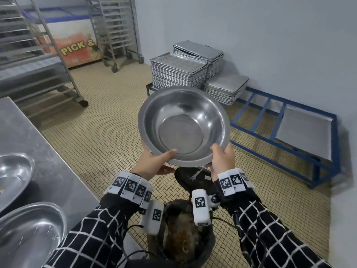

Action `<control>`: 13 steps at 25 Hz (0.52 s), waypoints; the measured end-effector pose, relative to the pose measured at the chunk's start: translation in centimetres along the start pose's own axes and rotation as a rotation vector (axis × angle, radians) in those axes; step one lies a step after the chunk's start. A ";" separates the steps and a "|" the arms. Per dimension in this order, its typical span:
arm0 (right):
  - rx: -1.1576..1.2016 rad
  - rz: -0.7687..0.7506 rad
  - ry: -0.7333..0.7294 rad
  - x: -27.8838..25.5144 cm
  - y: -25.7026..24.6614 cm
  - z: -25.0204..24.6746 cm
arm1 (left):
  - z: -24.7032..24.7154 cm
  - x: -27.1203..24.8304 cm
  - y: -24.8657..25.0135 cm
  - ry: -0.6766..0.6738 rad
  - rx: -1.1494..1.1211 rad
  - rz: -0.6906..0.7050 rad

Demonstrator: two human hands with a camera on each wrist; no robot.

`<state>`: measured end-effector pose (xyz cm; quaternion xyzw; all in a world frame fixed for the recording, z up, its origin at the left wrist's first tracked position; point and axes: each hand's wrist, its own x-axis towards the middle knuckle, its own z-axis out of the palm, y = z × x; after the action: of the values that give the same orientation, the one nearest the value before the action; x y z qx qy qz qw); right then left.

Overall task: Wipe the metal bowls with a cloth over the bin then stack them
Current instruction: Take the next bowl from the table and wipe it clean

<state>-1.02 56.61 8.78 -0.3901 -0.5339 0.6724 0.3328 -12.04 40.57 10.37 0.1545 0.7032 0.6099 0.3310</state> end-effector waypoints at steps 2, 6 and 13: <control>-0.013 -0.061 0.014 -0.1 0.0 0.3 | 0.9 -0.3 0.3 -0.006 -0.101 0.006; -0.156 0.010 -0.112 0.3 0.4 0.2 | 0.2 0.4 0.9 0.104 -0.185 0.081; -0.370 0.050 -0.195 -1.2 1.3 -1.2 | -3.2 1.1 1.9 0.287 0.089 0.253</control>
<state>0.53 55.88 7.58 -0.3906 -0.6681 0.6056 0.1854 -15.28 39.25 11.98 0.1674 0.7446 0.6307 0.1410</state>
